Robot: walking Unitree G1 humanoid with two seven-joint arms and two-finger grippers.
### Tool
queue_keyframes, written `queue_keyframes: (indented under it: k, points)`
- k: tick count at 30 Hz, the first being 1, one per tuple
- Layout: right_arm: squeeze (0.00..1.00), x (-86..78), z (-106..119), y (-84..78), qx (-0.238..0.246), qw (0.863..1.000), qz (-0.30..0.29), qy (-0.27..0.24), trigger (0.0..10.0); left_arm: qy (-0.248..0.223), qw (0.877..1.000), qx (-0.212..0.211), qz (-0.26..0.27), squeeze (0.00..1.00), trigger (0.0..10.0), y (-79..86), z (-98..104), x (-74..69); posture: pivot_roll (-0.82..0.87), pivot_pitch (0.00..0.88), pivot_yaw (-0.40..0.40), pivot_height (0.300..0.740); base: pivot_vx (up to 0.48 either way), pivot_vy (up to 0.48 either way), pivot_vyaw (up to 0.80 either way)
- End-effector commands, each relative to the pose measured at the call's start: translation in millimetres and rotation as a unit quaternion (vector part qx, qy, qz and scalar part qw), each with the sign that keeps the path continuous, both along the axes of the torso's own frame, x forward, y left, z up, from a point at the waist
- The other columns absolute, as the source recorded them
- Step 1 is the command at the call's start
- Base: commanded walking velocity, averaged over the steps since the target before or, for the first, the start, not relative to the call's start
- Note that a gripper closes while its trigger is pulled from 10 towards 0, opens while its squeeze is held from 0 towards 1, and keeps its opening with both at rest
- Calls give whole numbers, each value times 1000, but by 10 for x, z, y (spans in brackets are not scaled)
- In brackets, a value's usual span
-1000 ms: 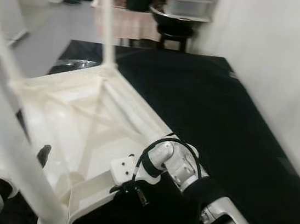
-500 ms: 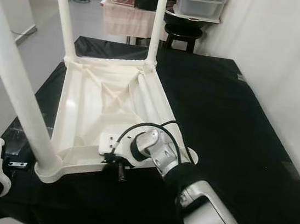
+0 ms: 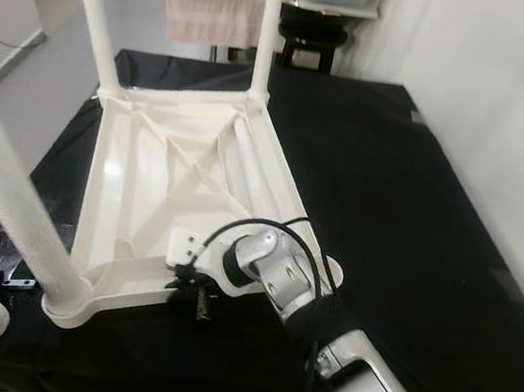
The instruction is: Building children table
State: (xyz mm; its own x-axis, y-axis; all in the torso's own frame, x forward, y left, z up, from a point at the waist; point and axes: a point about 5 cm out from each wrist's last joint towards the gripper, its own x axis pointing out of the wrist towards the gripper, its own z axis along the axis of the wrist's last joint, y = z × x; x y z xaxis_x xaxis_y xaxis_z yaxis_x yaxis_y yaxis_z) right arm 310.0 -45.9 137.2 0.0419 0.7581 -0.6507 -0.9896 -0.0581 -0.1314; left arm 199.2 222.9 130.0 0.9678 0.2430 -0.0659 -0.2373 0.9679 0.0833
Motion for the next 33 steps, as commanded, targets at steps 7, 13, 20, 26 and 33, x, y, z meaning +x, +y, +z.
queue_keyframes:
  k: [7, 13, 20, 26, 33]
  points:
    - [1000, 105, 214, 285, 130, 986, -95, -41, 10000, 26, 1000, -1, -18, 0, 10000, -84, -102, -32, 11, 76, 2, 740, 0, 0, 0]
    - [1000, -26, 272, 247, 154, 987, -48, -30, 10000, 41, 999, 0, 23, 0, 10000, 51, -177, -158, 10, 80, 6, 740, 0, 0, 0]
    - [0, -109, 370, 9, 192, 981, -9, -2, 10000, 62, 997, -8, 47, 0, 10000, 97, -280, -290, 13, 83, 11, 740, 0, 0, 0]
    - [0, -74, 361, -172, 194, 981, -29, -1, 10000, 72, 996, -10, 52, 0, 10000, 118, -346, -355, 4, 80, 17, 740, 0, 0, 0]
    - [0, -31, 360, -281, 197, 979, -57, -2, 10000, 83, 995, -13, 47, 0, 10000, 114, -396, -446, 7, 77, 22, 740, 0, 0, 0]
